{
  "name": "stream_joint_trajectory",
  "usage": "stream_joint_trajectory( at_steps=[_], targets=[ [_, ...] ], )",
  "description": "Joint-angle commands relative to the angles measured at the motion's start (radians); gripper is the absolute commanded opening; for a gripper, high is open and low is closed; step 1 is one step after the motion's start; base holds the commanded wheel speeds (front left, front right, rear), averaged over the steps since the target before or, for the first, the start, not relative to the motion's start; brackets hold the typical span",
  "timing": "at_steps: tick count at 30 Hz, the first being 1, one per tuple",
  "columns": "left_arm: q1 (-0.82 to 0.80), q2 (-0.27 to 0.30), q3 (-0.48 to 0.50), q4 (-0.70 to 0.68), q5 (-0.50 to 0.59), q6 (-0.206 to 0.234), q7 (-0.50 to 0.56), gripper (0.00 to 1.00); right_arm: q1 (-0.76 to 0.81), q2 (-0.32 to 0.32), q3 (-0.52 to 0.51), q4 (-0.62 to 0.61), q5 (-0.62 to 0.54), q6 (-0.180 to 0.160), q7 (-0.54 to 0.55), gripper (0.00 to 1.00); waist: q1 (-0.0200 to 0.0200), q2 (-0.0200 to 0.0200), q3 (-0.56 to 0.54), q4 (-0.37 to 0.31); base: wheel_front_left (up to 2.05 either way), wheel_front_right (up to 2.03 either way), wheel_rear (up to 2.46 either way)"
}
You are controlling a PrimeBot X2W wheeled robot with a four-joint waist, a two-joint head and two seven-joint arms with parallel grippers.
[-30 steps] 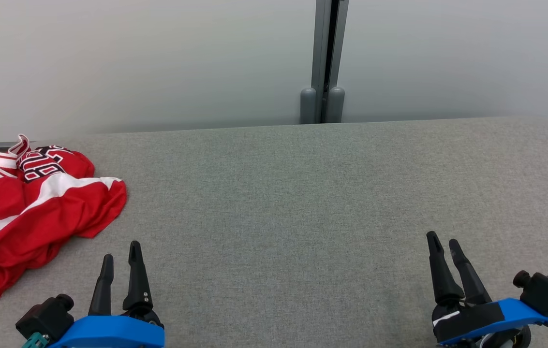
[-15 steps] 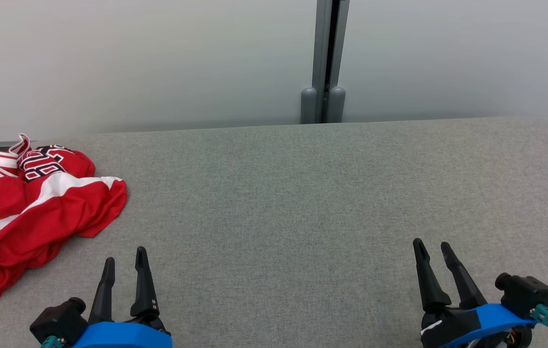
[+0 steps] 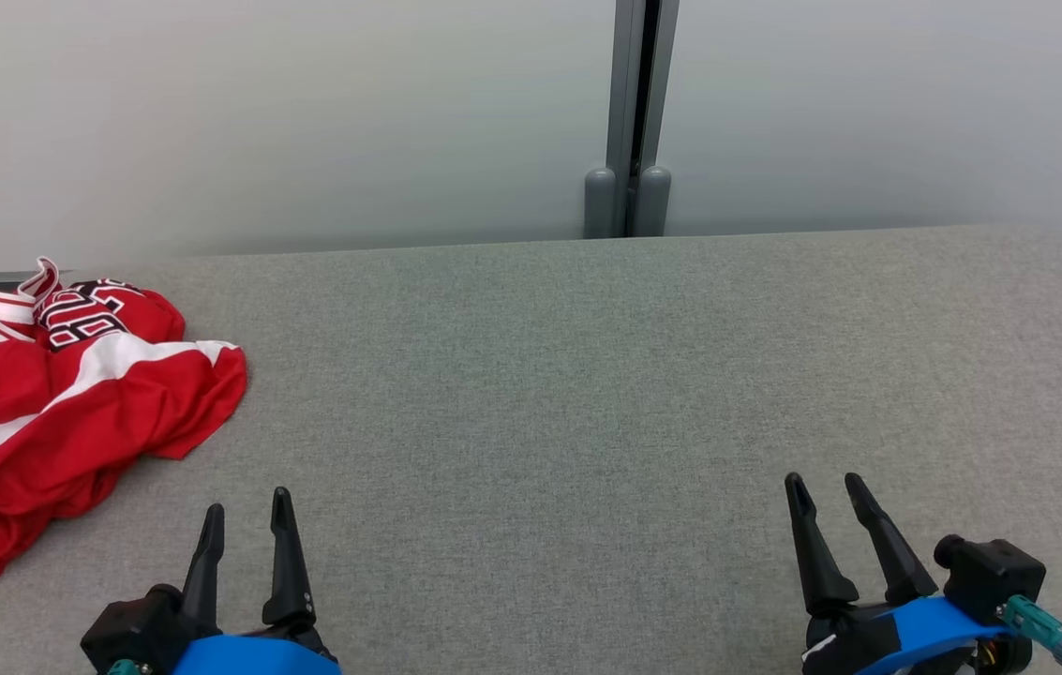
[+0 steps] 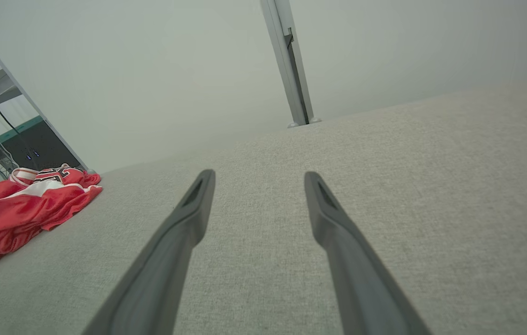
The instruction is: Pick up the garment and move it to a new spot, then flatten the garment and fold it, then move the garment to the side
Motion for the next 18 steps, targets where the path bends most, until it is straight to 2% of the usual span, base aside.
stream_joint_trajectory(
  at_steps=[1,18],
  targets=[
    [0.005,0.005,0.000,-0.002,0.021,0.003,-0.007,1.00,-0.011,-0.008,0.002,-0.003,-0.021,0.002,-0.008,1.00,0.0000,0.0000,0.001,0.000,0.00,0.00,0.00],
    [0.014,0.005,-0.009,0.015,0.130,0.016,-0.042,1.00,-0.016,-0.009,0.017,0.001,-0.154,0.002,-0.043,1.00,0.0000,0.0000,0.008,0.002,0.00,0.00,0.00]
  ],
)
